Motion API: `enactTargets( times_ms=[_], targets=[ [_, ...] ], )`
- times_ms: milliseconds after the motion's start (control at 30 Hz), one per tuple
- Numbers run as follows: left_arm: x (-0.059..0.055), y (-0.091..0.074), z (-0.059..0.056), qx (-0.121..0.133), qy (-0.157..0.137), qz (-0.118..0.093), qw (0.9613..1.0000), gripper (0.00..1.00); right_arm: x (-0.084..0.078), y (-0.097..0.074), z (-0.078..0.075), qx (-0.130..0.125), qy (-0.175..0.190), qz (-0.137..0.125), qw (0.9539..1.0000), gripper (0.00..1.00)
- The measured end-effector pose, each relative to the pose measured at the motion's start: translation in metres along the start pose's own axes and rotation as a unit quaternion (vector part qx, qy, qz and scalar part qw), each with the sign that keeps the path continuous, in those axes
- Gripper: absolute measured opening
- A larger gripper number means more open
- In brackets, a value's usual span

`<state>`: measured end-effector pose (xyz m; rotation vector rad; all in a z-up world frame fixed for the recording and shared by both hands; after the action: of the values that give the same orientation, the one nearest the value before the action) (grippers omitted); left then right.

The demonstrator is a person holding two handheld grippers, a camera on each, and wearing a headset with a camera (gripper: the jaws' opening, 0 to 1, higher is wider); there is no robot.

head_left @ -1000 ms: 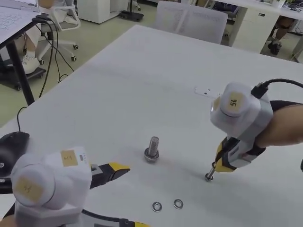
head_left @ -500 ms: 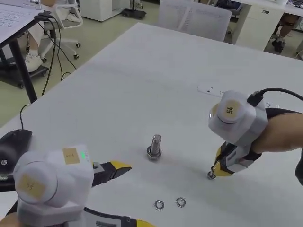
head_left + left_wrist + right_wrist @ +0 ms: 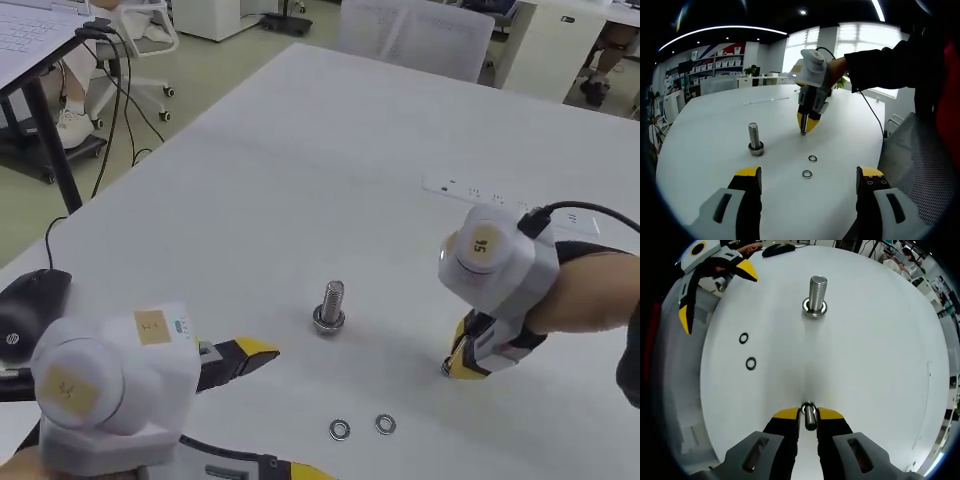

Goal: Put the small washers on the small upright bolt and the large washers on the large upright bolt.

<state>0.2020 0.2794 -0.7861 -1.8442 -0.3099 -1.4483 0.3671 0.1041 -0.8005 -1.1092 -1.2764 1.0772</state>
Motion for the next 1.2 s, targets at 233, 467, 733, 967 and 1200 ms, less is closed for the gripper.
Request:
enactTargets(
  times_ms=[233, 467, 733, 967, 1200],
  targets=[
    [-0.001, 0.0, -0.001, 0.0, -0.001, 0.001, 1.0, 0.77, 0.0, 0.002, 0.001, 0.0, 0.002, -0.003, 1.0, 0.14],
    [-0.002, 0.001, -0.001, -0.002, -0.001, 0.001, 1.0, 0.77, -0.001, 0.002, 0.003, -0.001, 0.001, -0.004, 1.0, 0.17],
    [-0.001, 0.002, -0.003, -0.003, 0.0, 0.0, 1.0, 0.77, -0.005, -0.001, 0.003, -0.004, 0.008, -0.006, 0.9999, 0.19],
    [0.0, 0.001, -0.004, -0.003, 0.003, 0.001, 1.0, 0.77, -0.011, -0.005, 0.003, -0.007, 0.018, -0.01, 0.9998, 0.21],
    [0.002, 0.0, -0.004, -0.003, 0.006, 0.001, 1.0, 0.77, -0.019, -0.007, 0.006, -0.007, 0.025, -0.009, 0.9996, 0.22]
  ],
)
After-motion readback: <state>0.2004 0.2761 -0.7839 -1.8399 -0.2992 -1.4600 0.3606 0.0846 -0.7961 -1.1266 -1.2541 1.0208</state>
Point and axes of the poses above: the centre of the closed fingertips' face, and the gripper's own axes: y roughly forward along the fingers, z roughly to its left, x roughly out of its top, the point moved 7 cm from there along -y, roughly backward along the fingers, and after that the axes turned 5 degrees about y, right-handed, at the moved point
